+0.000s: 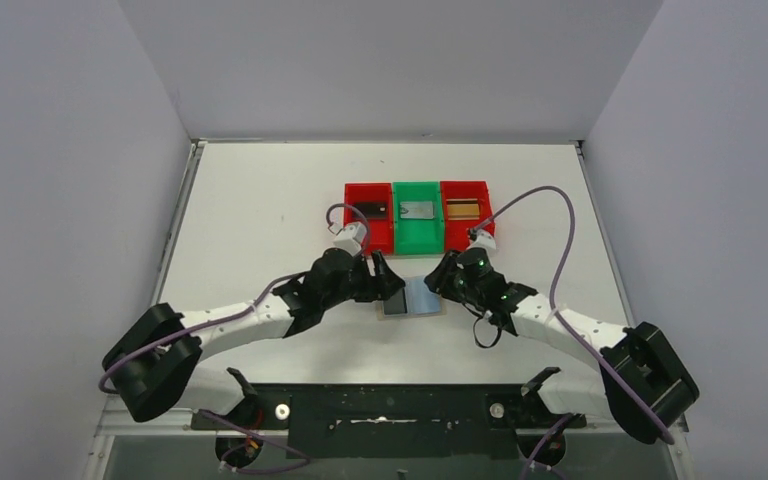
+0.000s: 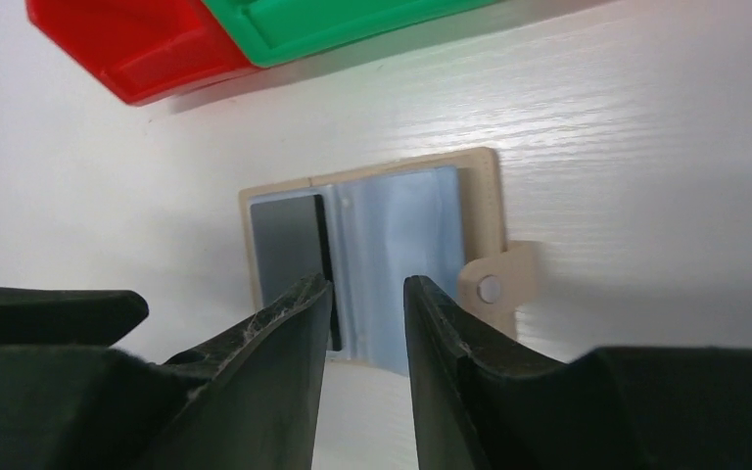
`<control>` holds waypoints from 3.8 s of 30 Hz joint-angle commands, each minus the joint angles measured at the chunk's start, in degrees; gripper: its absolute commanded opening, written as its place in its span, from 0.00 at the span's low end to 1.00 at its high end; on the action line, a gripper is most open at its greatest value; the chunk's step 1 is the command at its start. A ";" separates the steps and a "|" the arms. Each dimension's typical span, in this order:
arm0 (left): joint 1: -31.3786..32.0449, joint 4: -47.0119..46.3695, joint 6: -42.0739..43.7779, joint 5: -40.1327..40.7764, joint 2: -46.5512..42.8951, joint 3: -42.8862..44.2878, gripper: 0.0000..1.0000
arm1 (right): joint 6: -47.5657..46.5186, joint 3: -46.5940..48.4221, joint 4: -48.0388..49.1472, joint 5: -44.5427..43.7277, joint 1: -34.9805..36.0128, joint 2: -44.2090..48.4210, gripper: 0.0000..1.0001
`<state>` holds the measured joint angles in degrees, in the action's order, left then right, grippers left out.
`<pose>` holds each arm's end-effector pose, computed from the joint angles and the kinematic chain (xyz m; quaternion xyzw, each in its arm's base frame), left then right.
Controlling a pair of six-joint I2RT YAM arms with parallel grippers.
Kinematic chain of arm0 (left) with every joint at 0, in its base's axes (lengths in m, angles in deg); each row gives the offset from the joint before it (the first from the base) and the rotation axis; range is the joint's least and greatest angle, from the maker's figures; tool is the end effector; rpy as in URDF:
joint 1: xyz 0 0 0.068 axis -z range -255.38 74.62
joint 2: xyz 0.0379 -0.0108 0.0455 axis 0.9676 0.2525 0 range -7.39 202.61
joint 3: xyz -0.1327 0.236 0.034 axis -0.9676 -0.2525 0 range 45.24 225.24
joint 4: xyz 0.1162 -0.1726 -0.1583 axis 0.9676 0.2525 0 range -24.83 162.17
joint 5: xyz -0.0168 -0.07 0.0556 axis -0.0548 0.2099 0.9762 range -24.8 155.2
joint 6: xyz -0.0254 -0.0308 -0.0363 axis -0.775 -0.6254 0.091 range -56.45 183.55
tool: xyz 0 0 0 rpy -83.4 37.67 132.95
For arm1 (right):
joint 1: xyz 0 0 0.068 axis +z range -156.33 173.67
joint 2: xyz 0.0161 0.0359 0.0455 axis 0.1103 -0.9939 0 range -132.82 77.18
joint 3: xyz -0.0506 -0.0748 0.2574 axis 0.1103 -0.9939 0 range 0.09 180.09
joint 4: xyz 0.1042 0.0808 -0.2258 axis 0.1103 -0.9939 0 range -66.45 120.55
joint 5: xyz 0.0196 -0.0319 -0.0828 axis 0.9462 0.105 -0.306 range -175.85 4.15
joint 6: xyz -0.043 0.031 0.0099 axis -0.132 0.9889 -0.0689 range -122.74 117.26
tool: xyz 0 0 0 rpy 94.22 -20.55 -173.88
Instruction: Take the credit cards out of the card holder
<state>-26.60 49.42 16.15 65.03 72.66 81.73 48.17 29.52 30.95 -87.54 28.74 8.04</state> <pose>0.1913 -0.2184 0.1970 0.0110 0.8563 -0.3851 0.3440 0.1951 0.1357 0.1804 0.1307 0.8942 0.2821 0.3222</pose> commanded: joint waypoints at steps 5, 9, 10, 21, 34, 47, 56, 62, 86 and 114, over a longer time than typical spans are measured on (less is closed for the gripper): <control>-1.68 5.36 -2.26 10.47 -12.04 -4.66 0.64 | -1.44 7.00 8.09 6.24 4.36 -9.02 0.33; -3.98 5.52 -3.03 8.27 -14.04 -6.27 0.63 | -0.50 7.68 10.88 9.86 4.39 -13.28 0.33; -4.54 5.94 -3.17 7.82 -14.24 -6.41 0.63 | -0.33 7.87 10.93 10.28 4.24 -14.22 0.33; -6.85 2.72 -1.99 1.66 -14.53 -7.27 0.63 | -0.03 6.93 7.19 8.40 2.81 -18.83 0.33; -5.07 0.23 -0.61 -7.46 -0.11 -1.17 0.53 | 1.29 4.62 11.13 9.84 2.58 -17.35 0.30; -4.56 1.52 -0.65 -6.86 8.17 3.00 0.37 | 4.36 0.63 18.89 13.99 0.80 -18.76 0.28; -4.20 6.26 0.53 -5.20 12.97 6.96 0.35 | 4.56 0.36 19.03 14.60 0.00 -19.23 0.28; -3.69 7.88 0.69 -2.92 13.63 5.69 0.33 | 4.63 -0.28 20.20 15.31 -0.33 -19.32 0.28; -3.61 7.90 1.42 -2.89 14.08 2.32 0.22 | 3.99 -1.13 25.52 20.52 -1.15 -21.69 0.22; -3.59 11.34 3.29 -2.42 12.85 4.07 0.21 | 3.94 -1.41 21.10 17.52 -1.67 -18.40 0.10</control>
<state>-30.45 56.92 17.55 62.52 85.79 85.14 52.13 27.60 50.58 -70.15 27.10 -9.56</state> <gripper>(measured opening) 0.212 0.064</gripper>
